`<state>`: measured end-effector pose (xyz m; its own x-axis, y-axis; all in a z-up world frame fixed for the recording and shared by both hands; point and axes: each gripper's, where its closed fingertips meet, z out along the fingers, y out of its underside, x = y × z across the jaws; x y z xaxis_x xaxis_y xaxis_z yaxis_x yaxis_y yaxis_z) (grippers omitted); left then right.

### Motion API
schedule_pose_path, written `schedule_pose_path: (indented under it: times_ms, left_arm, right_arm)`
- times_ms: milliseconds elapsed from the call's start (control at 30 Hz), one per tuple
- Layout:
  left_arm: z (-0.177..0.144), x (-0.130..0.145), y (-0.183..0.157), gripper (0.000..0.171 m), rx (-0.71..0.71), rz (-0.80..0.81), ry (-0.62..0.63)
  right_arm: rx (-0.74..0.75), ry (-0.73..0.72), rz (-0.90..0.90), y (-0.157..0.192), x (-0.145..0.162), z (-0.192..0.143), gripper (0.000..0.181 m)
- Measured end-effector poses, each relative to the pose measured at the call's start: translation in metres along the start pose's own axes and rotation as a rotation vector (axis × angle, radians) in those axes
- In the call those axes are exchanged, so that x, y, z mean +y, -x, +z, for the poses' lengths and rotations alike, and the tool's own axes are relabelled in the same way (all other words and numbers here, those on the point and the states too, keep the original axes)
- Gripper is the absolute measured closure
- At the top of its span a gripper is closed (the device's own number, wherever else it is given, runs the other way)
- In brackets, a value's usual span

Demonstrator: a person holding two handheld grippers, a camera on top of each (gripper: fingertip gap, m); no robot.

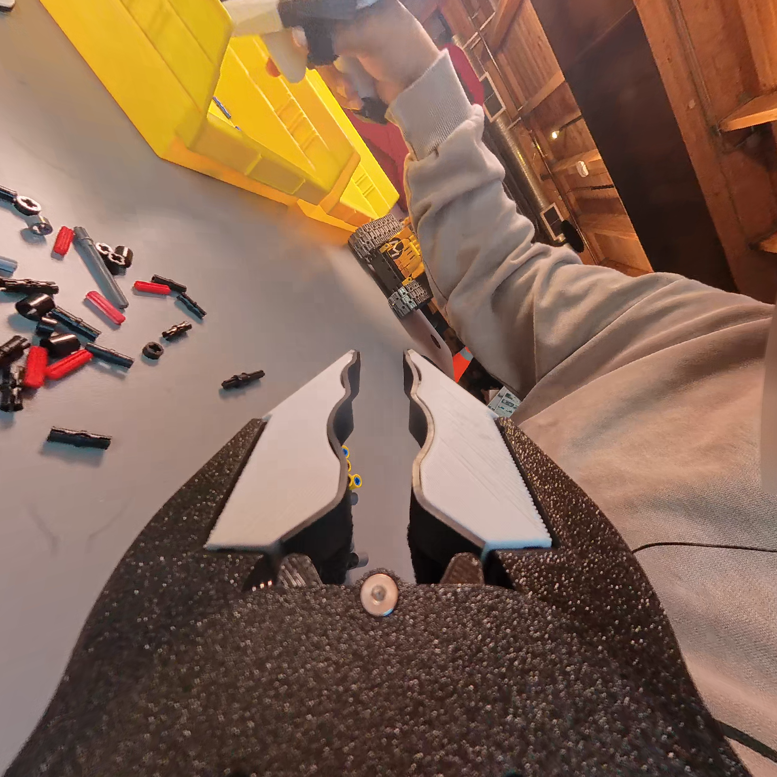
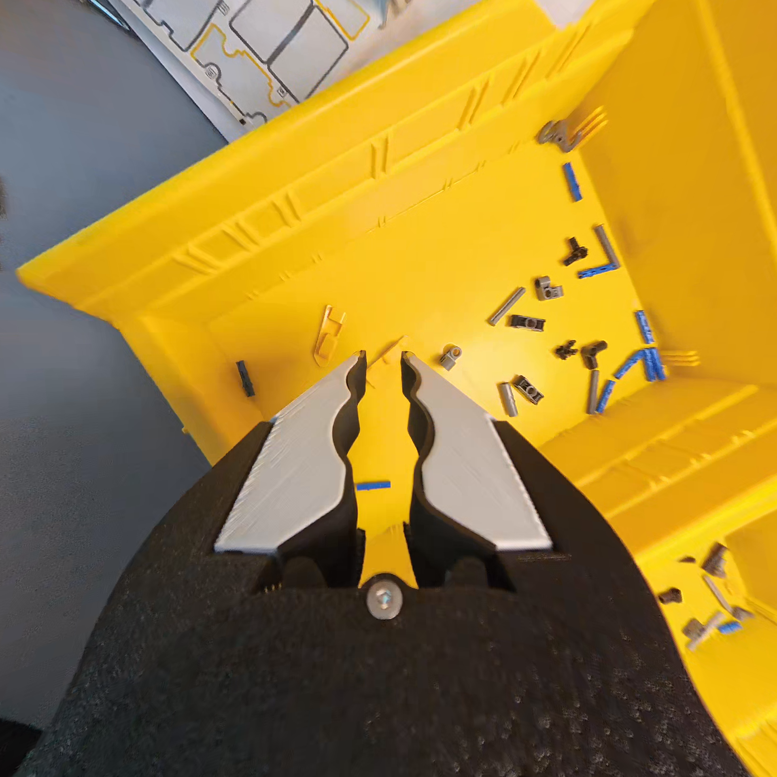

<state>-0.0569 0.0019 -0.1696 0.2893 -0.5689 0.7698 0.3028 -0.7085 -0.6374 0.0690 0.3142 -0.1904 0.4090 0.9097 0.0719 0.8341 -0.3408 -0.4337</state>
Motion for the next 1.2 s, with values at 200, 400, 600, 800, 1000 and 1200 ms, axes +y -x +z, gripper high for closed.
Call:
schedule_pose_path:
  times_ms: [200, 400, 600, 800, 1000, 1200]
  left_arm:
    - [-0.003, -0.007, -0.006, 0.151, -0.022, 0.097, -0.025]
    - [-0.03, -0.038, 0.008, 0.15, -0.235, 0.307, -0.119]
    - [-0.041, -0.029, 0.031, 0.144, -0.41, 0.48, 0.035]
    - [-0.015, 0.052, 0.009, 0.135, -0.224, 0.574, 0.465]
    - [-0.007, 0.091, 0.031, 0.144, -0.315, 0.767, 0.693]
    - [0.013, 0.057, -0.042, 0.144, 0.081, 0.557, 0.335]
  right_arm:
    - [0.064, -0.41, -0.085, 0.063, -0.016, -0.071, 0.161]
    - [-0.083, -0.663, -0.09, 0.176, 0.012, -0.084, 0.157]
    - [-0.147, -0.755, -0.124, 0.239, 0.029, -0.049, 0.155]
    - [-0.226, -0.812, -0.281, 0.278, 0.038, -0.038, 0.155]
    - [-0.253, -0.786, -0.422, 0.299, 0.05, -0.04, 0.156]
    - [-0.527, -0.835, -0.435, 0.349, 0.054, -0.061, 0.157]
